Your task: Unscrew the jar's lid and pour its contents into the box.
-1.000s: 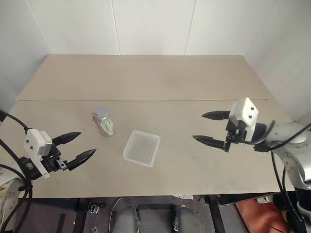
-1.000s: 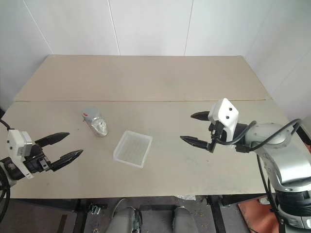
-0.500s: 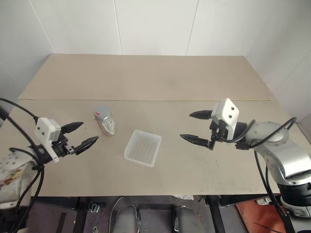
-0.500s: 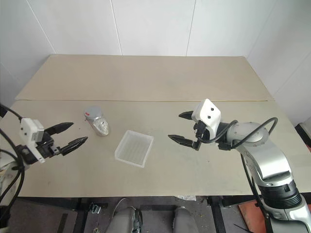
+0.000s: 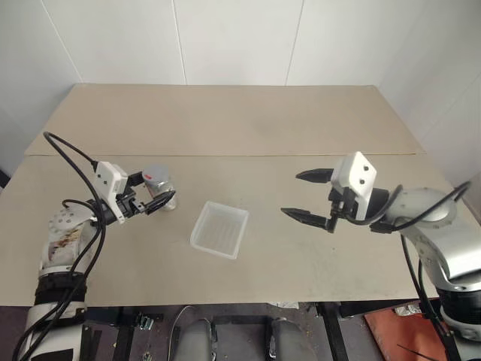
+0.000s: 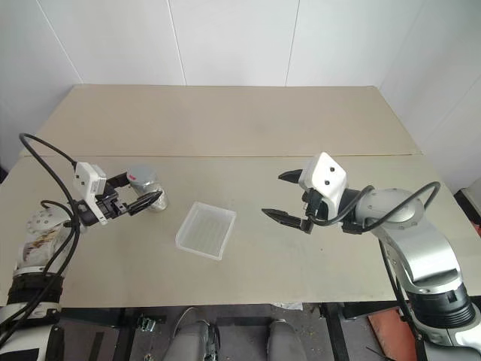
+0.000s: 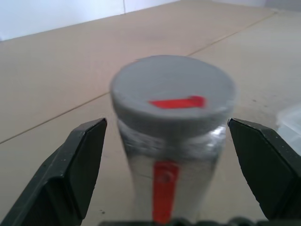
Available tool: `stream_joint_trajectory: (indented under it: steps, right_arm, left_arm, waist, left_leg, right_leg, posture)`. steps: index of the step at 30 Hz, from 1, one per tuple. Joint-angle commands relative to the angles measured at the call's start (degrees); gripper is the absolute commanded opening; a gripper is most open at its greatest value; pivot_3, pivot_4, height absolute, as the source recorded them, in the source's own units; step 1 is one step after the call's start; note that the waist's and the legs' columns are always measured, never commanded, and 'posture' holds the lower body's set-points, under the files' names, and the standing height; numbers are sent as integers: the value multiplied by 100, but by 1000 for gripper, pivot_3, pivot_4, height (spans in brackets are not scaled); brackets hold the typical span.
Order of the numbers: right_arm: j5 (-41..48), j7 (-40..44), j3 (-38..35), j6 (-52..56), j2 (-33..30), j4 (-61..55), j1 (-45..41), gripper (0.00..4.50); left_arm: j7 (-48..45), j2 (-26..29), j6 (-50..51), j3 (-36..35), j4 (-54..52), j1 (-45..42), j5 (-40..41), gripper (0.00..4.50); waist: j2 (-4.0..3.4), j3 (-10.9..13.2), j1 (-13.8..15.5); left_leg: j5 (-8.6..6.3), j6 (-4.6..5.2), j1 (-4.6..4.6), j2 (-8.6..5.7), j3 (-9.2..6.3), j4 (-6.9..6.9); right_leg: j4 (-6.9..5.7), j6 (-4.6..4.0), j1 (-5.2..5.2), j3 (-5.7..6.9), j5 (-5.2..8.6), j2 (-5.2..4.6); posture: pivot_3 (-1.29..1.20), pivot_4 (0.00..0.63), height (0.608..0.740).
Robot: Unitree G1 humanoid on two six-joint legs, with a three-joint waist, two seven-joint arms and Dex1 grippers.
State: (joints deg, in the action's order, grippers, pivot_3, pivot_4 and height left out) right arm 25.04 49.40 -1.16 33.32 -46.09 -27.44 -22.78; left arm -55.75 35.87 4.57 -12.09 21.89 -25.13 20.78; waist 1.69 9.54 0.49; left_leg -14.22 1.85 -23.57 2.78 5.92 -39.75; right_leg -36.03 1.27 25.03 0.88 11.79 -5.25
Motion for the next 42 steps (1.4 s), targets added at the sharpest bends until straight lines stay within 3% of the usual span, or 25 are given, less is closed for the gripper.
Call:
stream_joint_trajectory:
  steps: [1, 5, 8, 14, 20, 26, 32, 42]
  right_arm:
    - [81, -82, -292, 66, -107, -248, 58, 4500]
    - [117, -104, -362, 111, -115, -303, 95, 4500]
    - [142, -127, -381, 118, -105, -305, 77, 4500]
    - [123, -230, -265, 55, 23, -236, -99, 4500]
    - [64, -294, 160, -45, 496, -1, -706, 4500]
    - [70, -508, 728, 253, 1408, 562, -1915, 4500]
    - [146, -774, 975, 648, 2212, 989, -2835, 4500]
    - [94, -1039, 1188, 1229, 2725, 1086, -3147, 4500]
  left_arm:
    - [63, -90, -238, -36, 203, -243, -20, 4471]
    - [-2, -177, -216, -82, 347, -369, 63, 4471]
    - [27, -261, -278, -94, 438, -450, 55, 3931]
    - [32, -368, -315, -87, 521, -625, 57, 2078]
    - [-279, -182, 202, 62, -323, -985, 262, 2036]
    - [-1583, 299, 1120, 726, -1192, -1572, 600, 2036]
    - [-2373, 401, 1409, 1256, -990, -2227, 550, 2036]
    - [-2610, 15, 1313, 1385, -587, -2571, 507, 2036]
  waist:
    - [0, 0, 6]
    - [1, 0, 5]
    - [1, 0, 5]
    - [1, 0, 3]
    - [6, 2, -21]
    - [6, 3, -50]
    - [5, 3, -76]
    - [5, 3, -95]
  left_leg:
    - [0, 0, 0, 0, 0, 0]
    - [0, 0, -2, -1, -2, -2]
    - [0, 1, -3, -1, -2, -2]
    - [0, 1, -3, -1, -3, -3]
    - [0, 1, -8, 0, -5, -7]
    - [0, 1, -19, -3, -10, -8]
    - [1, 1, -23, -2, -7, -10]
    - [0, 3, -28, -2, -9, -10]
  right_leg:
    - [0, 0, 0, 1, 0, 0]
    - [-1, 1, 0, 1, -1, 0]
    - [0, 2, 0, 1, -1, -1]
    - [0, 2, 0, 1, -1, -1]
    - [-2, 3, 2, 2, -3, 2]
    - [0, 6, 7, 3, -3, 2]
    - [-6, 7, 14, 3, -2, 6]
    - [-7, 7, 15, 4, -2, 6]
  posture:
    - [0, 150, 740]
    - [0, 150, 740]
    - [0, 150, 740]
    - [0, 150, 740]
    - [0, 150, 740]
    - [0, 150, 740]
    - [0, 150, 740]
    - [0, 150, 740]
